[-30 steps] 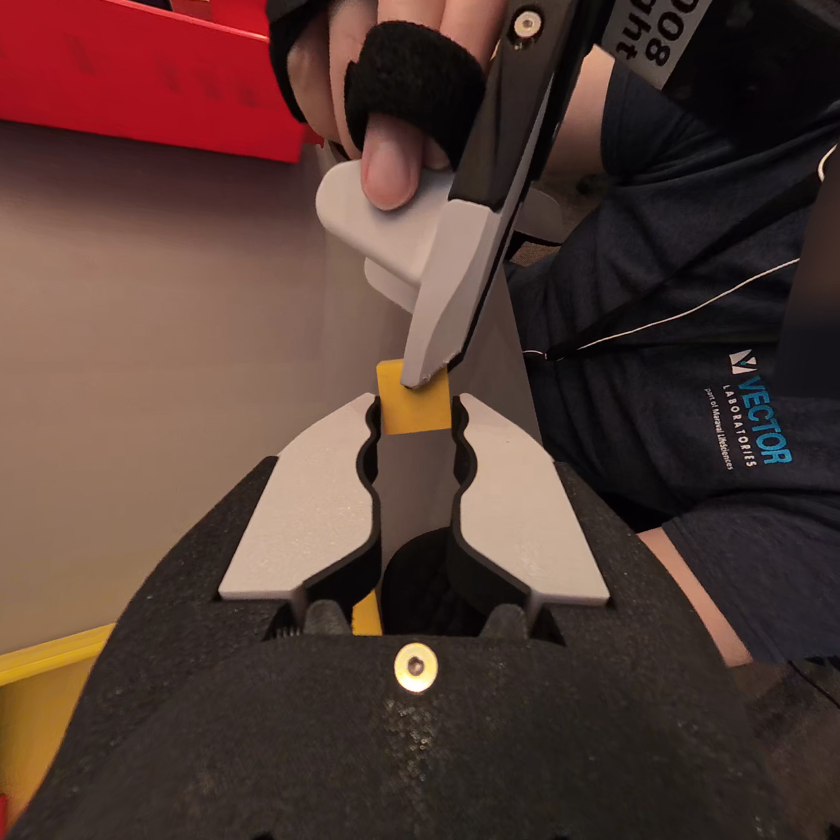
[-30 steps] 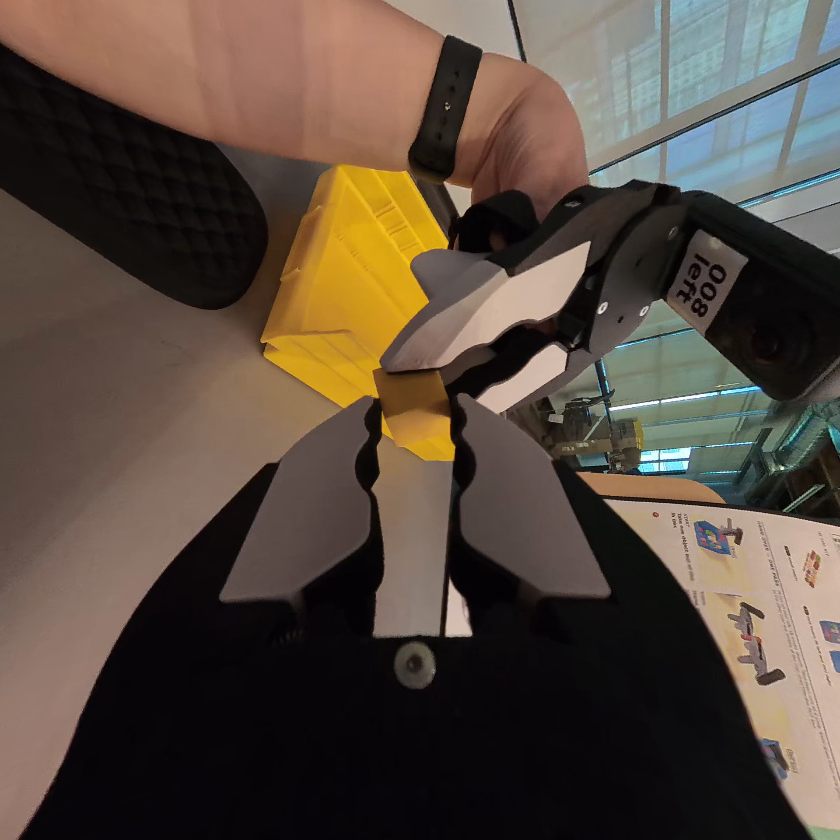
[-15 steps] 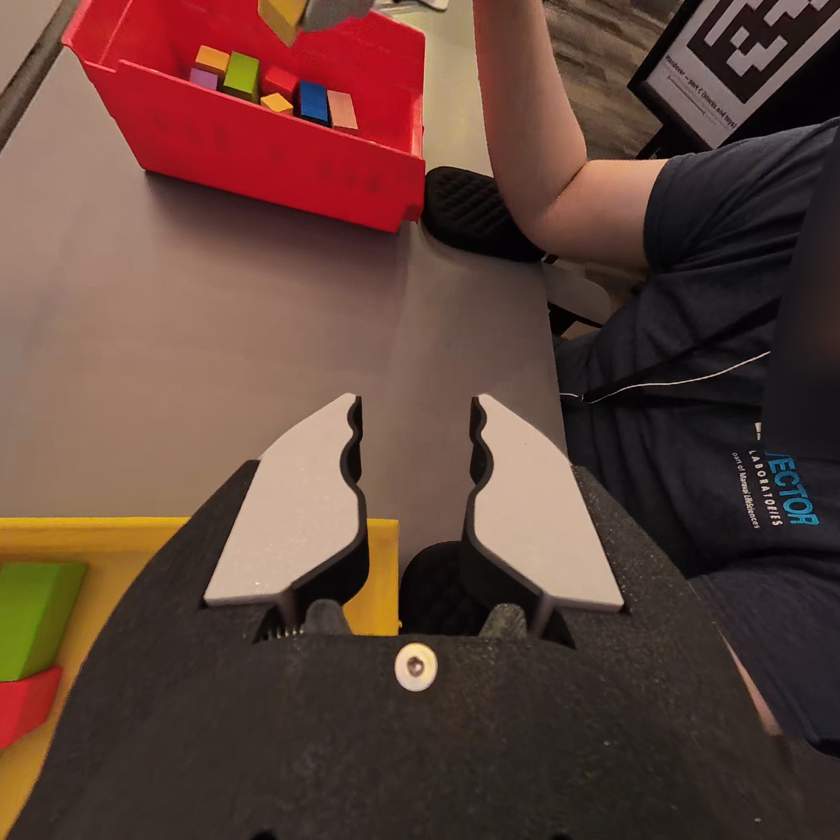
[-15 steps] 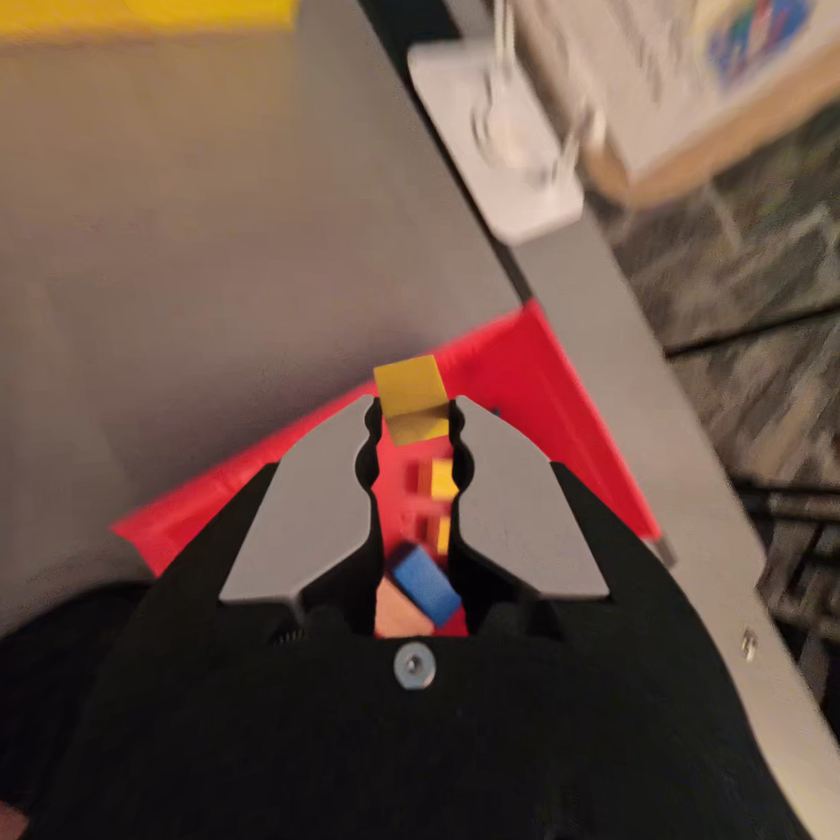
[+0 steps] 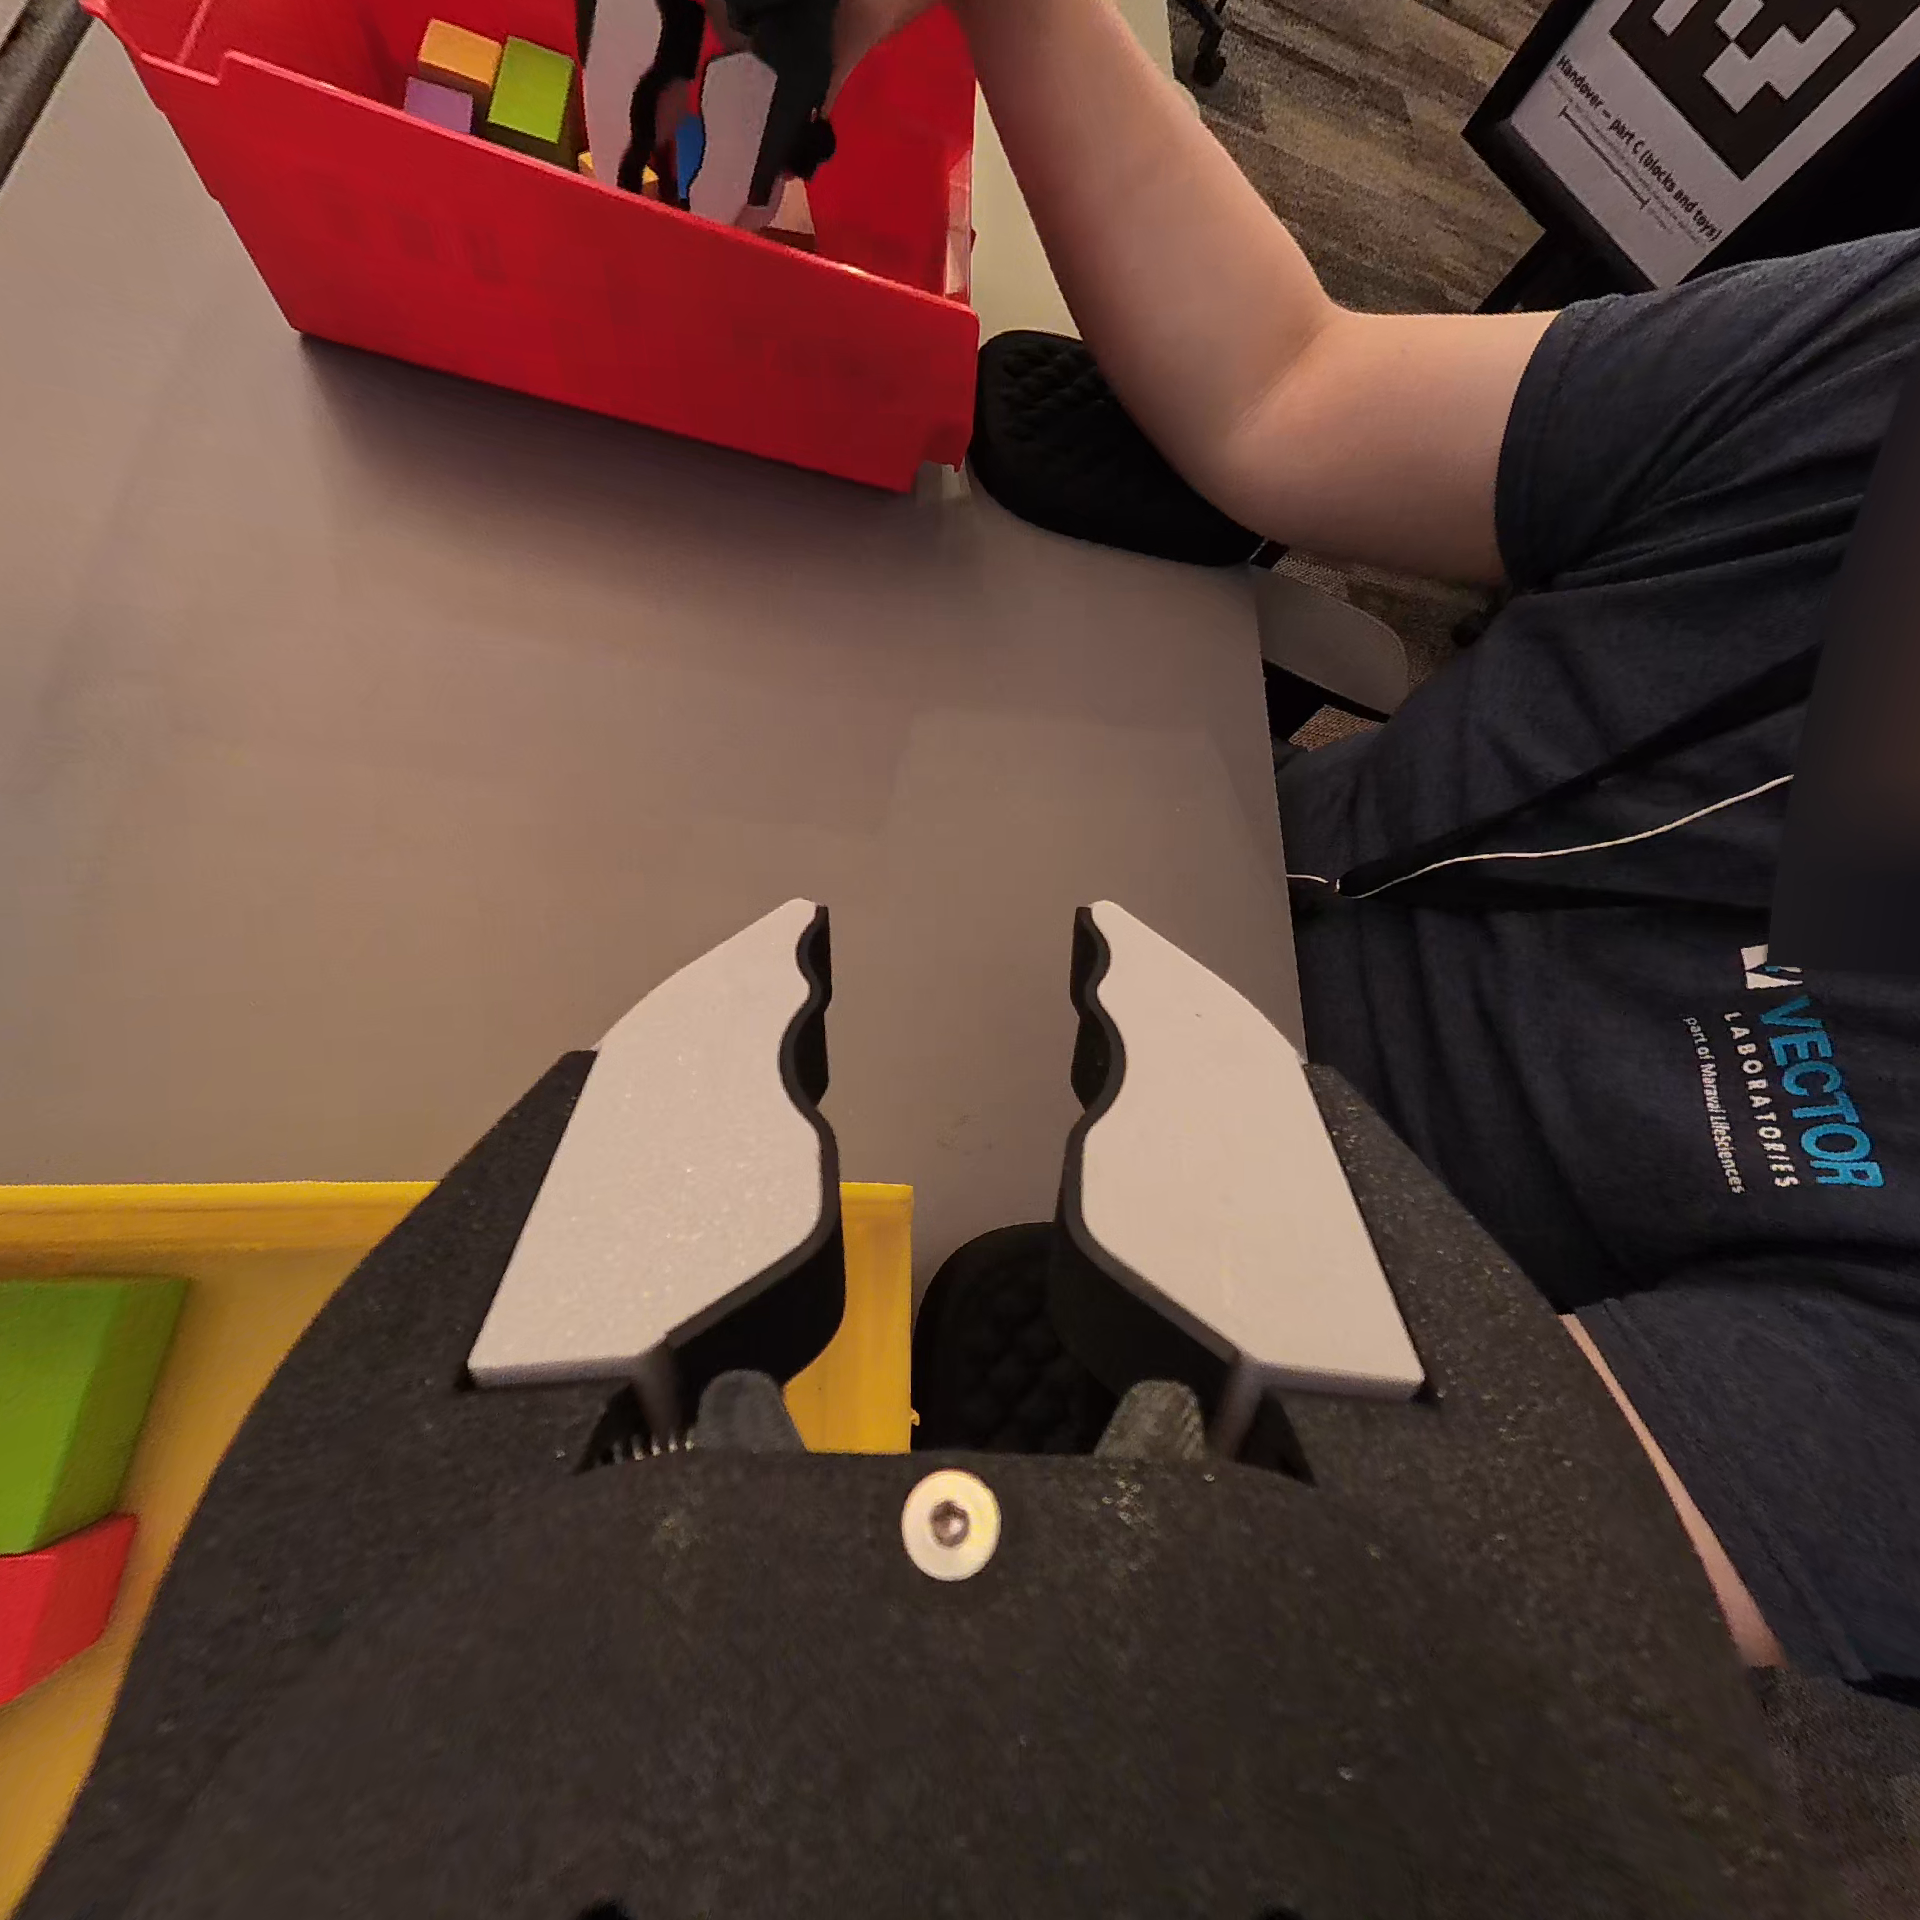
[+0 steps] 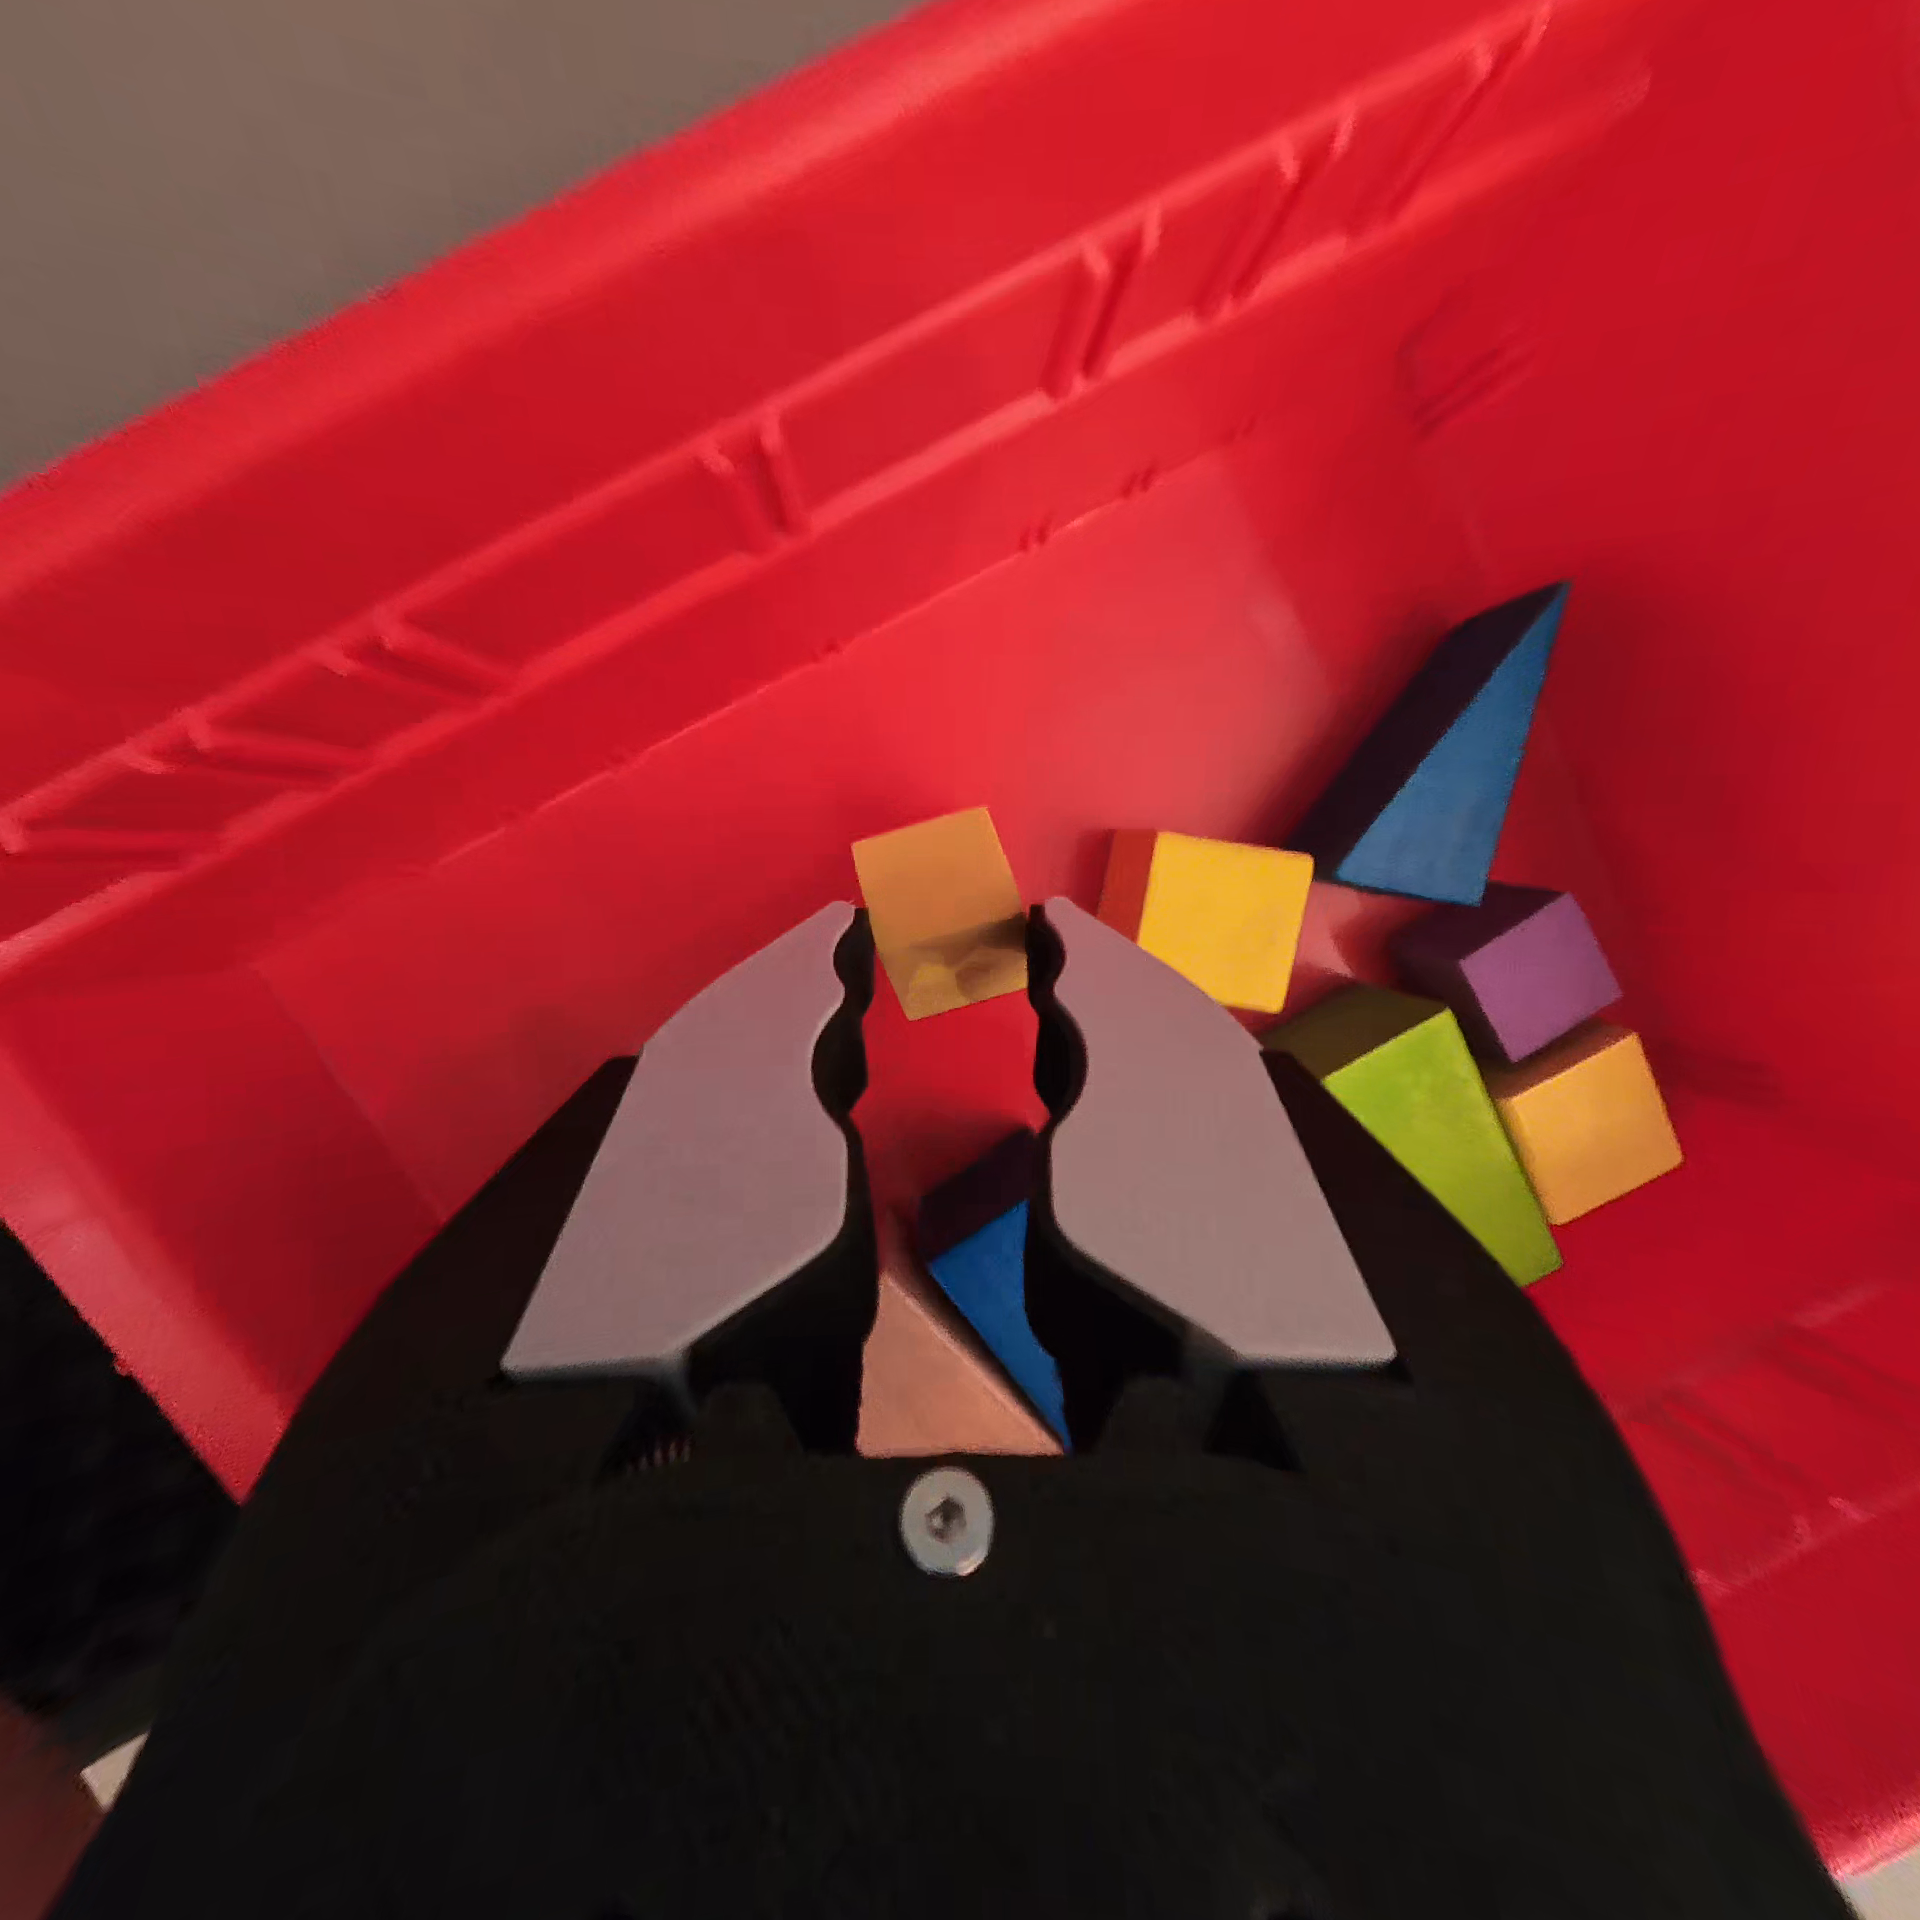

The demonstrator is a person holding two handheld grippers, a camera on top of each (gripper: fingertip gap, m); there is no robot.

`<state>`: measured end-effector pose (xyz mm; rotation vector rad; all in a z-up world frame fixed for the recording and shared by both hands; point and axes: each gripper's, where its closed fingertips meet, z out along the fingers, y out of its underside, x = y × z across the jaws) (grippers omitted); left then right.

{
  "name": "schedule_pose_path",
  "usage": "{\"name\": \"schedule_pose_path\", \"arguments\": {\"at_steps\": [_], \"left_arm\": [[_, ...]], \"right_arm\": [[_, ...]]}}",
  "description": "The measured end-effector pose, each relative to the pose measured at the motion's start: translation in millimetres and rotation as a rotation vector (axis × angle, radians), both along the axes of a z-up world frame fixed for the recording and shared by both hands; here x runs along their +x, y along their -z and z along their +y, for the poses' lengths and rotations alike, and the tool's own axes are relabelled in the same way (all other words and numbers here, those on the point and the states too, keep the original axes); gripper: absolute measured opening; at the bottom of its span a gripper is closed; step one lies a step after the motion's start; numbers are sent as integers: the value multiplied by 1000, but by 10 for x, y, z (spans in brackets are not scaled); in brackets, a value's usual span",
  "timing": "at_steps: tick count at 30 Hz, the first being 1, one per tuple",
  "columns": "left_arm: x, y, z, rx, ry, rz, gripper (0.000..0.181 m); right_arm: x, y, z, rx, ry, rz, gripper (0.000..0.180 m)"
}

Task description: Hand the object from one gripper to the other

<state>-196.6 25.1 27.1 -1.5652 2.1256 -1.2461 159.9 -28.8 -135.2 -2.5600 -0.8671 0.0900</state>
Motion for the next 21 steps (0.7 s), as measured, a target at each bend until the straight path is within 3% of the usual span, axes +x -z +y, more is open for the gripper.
{"name": "schedule_pose_path", "arguments": {"at_steps": [12, 21], "left_arm": [[-10, 18, -24, 14, 6, 14, 43], [-24, 8, -16, 9, 0, 14, 41]], "right_arm": [[174, 134, -192, -184, 85, -140, 29], [255, 149, -177, -178, 119, -164, 30]]}}
